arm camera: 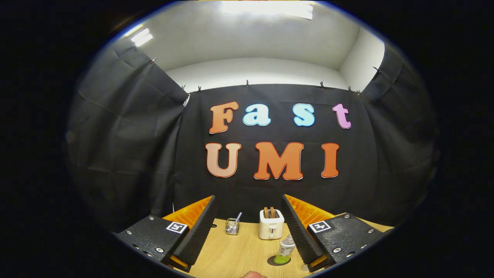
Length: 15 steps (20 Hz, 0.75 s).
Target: Take the bottle from table, then pour the juice into the cup, finally place the bottle on the coaster
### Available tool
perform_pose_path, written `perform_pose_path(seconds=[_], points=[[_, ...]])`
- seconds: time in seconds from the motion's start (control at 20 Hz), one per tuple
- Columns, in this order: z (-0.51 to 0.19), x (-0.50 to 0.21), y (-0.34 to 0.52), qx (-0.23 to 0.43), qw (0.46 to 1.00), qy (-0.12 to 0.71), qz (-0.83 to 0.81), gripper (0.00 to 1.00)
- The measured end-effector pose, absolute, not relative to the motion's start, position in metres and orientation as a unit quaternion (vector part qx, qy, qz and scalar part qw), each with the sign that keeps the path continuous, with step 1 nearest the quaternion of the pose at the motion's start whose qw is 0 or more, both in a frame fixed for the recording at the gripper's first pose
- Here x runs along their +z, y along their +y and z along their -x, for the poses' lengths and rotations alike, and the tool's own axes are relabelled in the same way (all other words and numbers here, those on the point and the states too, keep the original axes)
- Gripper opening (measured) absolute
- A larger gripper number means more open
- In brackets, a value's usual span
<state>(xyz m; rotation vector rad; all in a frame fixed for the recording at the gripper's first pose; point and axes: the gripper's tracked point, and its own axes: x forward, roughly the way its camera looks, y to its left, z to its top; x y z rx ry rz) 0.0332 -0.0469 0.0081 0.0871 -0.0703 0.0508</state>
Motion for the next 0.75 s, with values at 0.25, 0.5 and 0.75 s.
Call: perform_pose_path(seconds=[0.25, 0.5, 0.75], points=[[-0.0341, 0.0060, -0.0479, 0.025, 0.998, -0.034, -0.044, 0.98], [-0.0367, 0.0049, -0.0497, 0.024, 0.998, -0.032, -0.041, 0.98], [-0.0364, 0.0045, -0.0500, 0.029, 0.998, -0.032, -0.042, 0.98]])
